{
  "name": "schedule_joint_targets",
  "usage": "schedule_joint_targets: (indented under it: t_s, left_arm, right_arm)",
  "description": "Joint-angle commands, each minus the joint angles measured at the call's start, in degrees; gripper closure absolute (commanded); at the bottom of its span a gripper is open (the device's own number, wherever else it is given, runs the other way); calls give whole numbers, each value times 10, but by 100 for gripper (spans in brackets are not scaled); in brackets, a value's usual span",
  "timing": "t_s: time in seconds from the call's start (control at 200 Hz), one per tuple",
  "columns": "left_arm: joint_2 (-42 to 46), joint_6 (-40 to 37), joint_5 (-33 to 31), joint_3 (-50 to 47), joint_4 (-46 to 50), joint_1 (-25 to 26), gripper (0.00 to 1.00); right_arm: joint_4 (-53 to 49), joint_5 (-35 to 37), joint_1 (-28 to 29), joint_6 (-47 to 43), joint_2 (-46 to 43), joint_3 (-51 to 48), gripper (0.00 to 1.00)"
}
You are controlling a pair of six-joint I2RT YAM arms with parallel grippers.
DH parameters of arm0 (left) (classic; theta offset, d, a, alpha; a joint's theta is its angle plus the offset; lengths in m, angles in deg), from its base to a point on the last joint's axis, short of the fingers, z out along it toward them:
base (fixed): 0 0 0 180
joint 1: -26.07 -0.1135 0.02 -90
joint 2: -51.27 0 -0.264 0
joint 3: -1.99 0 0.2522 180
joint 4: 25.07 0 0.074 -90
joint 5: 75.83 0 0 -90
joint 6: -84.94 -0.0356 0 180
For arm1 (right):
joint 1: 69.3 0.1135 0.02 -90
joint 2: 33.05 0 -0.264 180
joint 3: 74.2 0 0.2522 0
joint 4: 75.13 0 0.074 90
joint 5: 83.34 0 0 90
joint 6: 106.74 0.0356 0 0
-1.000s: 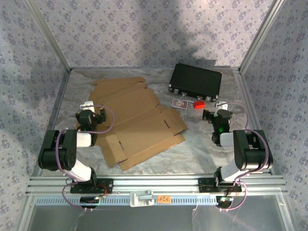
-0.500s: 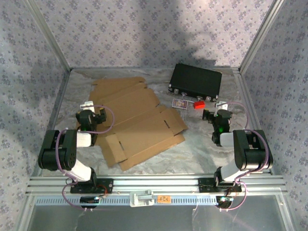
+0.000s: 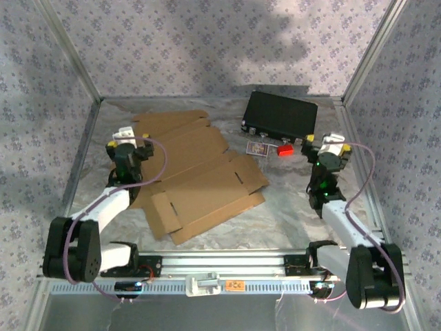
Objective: Fold the paper box
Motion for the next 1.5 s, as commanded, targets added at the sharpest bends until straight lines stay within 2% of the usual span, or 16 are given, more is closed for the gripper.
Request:
schedule_joint_targets:
  t_s: [0.0, 0.1, 0.145, 0.16, 0.21, 0.24, 0.29, 0.32, 0.375, 0.48, 0.55, 0.695, 0.919, 1.029, 1.154, 1.494]
  left_arm:
    - [18, 36, -68, 68, 48, 30, 0]
    - [7, 65, -97, 172, 108, 68, 0]
    - [-5, 188, -98, 249, 225, 67, 0]
    - [-8, 251, -87, 285, 314, 63, 0]
    - [-33, 407, 0, 396, 538, 39, 0]
    - [-51, 457, 49, 425, 571, 26, 0]
    - [-75, 487, 206, 428, 528, -4, 0]
    - [-90, 514, 252, 434, 521, -5, 1]
    - [-116, 536, 274, 464, 565, 19, 10]
    - [-156, 527, 293, 529, 715, 82, 27]
    - [-162, 512, 315, 519, 771, 121, 40]
    - [-129, 485, 347, 426, 801, 141, 55]
    - [-160, 440, 404, 335, 765, 104, 78]
    - [-183, 419, 388, 313, 732, 82, 82]
    - [-188, 425, 406, 277, 668, 35, 83]
    - [-282, 360, 413, 323, 682, 8, 88]
  right_arm:
    - [-51, 39, 5, -10, -40, 93, 1]
    - [-97, 22, 20, -20, -50, 212, 1]
    - [-151, 28, 31, -8, -39, 287, 1]
    - [-181, 39, 34, 16, -32, 317, 1]
    - [-376, 29, 24, 172, -1, 448, 1]
    - [-511, -22, -3, 264, 25, 529, 1]
    - [-698, -78, -54, 430, 68, 625, 1]
    - [-696, -171, -90, 457, 85, 634, 1]
    - [-641, -326, -135, 452, 107, 633, 1]
    - [-768, -243, -45, 443, 141, 687, 7]
    - [-797, -271, -4, 453, 148, 652, 10]
    - [-755, -404, 64, 527, 141, 462, 21]
    - [-585, -449, 145, 600, 150, 252, 20]
    - [-474, -477, 156, 630, 182, 190, 20]
    - [-442, -459, 168, 639, 206, 169, 23]
    - [-346, -460, 160, 696, 203, 75, 30]
